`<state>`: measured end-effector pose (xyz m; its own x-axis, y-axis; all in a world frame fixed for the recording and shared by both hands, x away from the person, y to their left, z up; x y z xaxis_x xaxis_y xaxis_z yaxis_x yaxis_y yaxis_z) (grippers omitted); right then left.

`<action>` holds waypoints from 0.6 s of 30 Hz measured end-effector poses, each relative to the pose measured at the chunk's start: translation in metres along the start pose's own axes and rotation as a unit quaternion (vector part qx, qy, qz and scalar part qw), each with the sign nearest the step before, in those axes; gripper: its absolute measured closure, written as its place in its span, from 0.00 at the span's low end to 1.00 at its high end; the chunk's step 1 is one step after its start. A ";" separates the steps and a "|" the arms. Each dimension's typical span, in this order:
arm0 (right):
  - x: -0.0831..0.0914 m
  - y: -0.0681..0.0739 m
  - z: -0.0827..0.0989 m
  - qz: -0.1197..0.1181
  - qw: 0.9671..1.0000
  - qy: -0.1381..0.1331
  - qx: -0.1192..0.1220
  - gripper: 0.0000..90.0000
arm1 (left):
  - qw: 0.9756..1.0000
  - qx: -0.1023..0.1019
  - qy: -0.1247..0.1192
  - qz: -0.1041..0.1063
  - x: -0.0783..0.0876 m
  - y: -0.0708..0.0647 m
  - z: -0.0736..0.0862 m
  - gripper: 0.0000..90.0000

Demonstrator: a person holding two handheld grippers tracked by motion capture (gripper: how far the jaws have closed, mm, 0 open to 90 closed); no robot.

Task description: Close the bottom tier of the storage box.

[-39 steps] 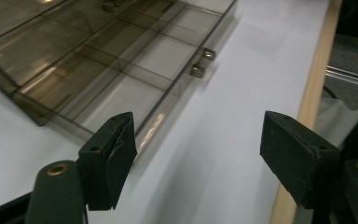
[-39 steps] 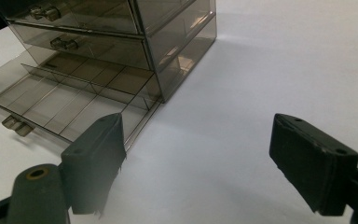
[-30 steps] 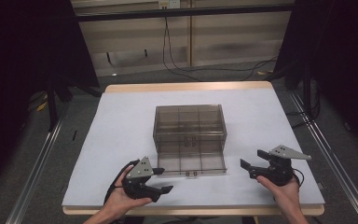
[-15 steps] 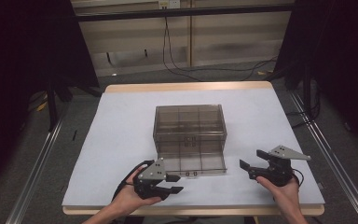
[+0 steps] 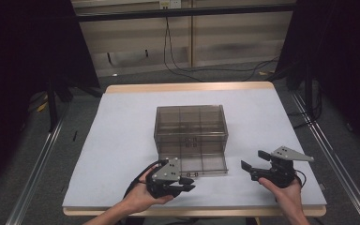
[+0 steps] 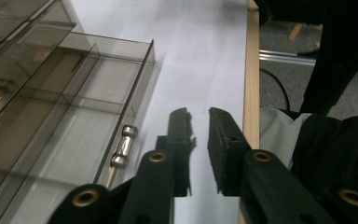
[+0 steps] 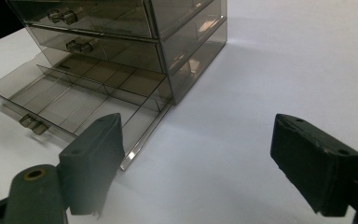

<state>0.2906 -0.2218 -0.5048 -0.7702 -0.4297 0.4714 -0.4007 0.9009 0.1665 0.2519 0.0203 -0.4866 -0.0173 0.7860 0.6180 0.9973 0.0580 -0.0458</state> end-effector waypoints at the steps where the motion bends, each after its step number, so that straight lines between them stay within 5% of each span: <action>1: 0.000 0.000 0.000 0.000 1.000 0.000 0.000 0.19 | 1.000 0.001 -0.002 0.000 -0.003 0.001 -0.002 0.94; 5: 0.000 0.000 0.000 0.001 1.000 0.000 0.002 0.19 | 1.000 -0.005 0.004 -0.002 -0.009 0.007 -0.005 0.99; 18: 0.001 0.001 0.001 -0.005 1.000 0.001 0.001 0.19 | 0.999 0.035 0.014 -0.015 -0.018 0.032 0.018 1.00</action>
<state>0.2886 -0.2216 -0.5050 -0.7651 -0.4386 0.4714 -0.4096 0.8964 0.1693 0.2825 0.0191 -0.5136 -0.0435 0.7653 0.6422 0.9887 0.1252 -0.0822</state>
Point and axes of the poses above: each handheld gripper's, and its own axes: x roughly backward along the jaws, z roughly out of its underside, y roughly to its left, the point moved 9 cm from there along -x, roughly forward along the jaws, and after that the axes turned 2 degrees about z, right-handed, at the moved point
